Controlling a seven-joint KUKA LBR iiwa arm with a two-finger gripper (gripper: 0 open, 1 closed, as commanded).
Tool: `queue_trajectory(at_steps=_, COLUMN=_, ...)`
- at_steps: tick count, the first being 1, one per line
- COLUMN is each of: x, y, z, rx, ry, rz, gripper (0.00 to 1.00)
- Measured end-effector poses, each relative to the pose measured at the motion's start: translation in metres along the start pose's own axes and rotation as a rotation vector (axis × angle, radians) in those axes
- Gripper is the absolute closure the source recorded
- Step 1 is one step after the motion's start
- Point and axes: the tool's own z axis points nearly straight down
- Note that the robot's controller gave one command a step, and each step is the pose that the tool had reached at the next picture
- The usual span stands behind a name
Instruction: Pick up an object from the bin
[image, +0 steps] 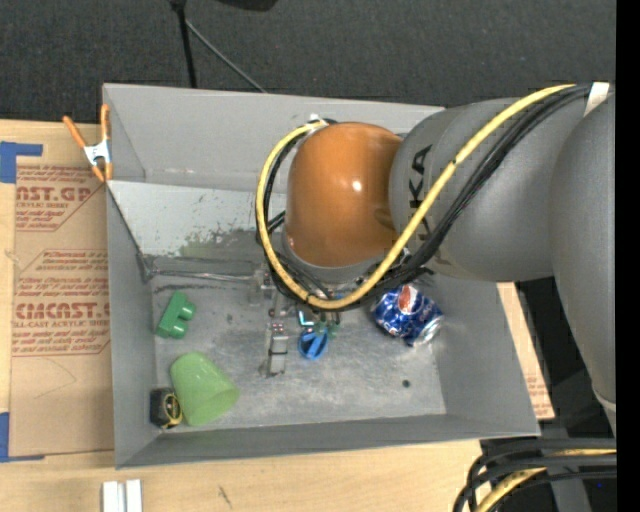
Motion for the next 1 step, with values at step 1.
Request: queue_trajectory(at_steps=1, x=0.0411, y=0.0637, z=0.1290, rx=-0.003, ry=-0.012, rz=-0.032, gripper=0.00)
